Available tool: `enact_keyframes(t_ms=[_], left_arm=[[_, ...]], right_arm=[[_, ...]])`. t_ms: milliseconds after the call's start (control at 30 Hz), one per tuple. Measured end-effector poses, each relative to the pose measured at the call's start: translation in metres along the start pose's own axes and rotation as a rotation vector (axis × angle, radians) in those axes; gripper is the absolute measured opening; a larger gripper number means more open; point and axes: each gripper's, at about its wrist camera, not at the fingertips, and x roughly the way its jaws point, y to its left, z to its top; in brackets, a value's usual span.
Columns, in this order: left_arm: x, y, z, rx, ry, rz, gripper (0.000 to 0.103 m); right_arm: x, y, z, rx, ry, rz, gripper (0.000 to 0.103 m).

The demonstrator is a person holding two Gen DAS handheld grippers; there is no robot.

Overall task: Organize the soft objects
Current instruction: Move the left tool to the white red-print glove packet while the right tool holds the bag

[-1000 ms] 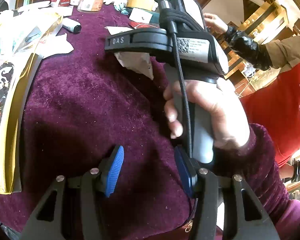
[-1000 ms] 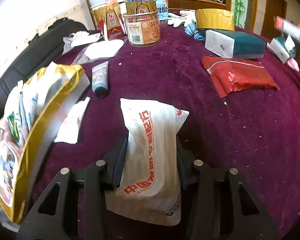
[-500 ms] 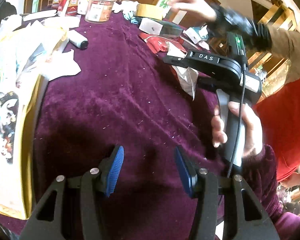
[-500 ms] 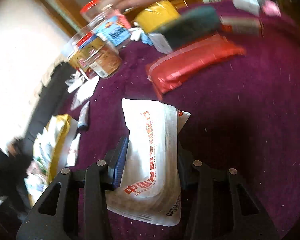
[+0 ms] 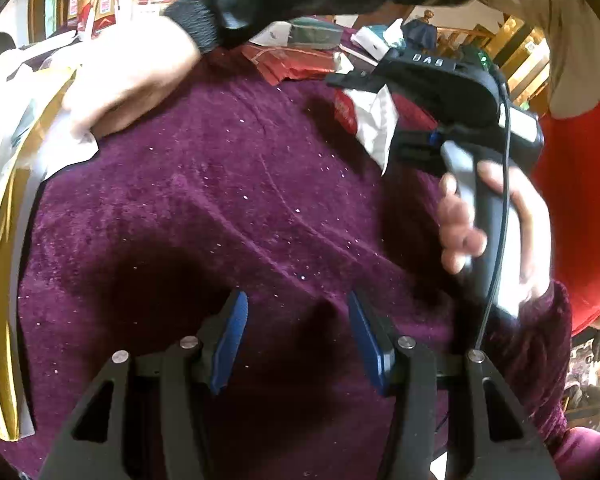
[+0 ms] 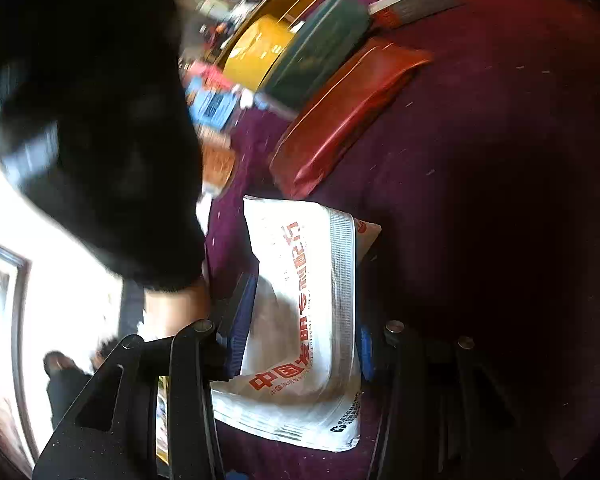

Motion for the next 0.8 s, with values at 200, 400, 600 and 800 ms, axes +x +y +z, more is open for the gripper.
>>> enact_keyframes(t_ms=[200,400,600,800], left_arm=[[0.010,-0.010,-0.002,0.026,0.008,0.015,0.053],[0.012,-0.013,-0.006,0.048,-0.014,0.011,0.060],[0.010,-0.014,-0.007,0.048,-0.004,0.007,0.060],[-0.017,0.006,0.019,-0.030,-0.069,0.022,0.061]], right_arm=[[-0.023,-0.025,0.009,0.123,-0.088,0.031,0.043],[-0.021,-0.036,0.008,0.181,-0.085,0.062,0.043],[-0.021,-0.041,0.009,0.198,-0.072,0.076,0.043],[-0.017,-0.043,0.013,0.197,-0.067,0.076,0.043]])
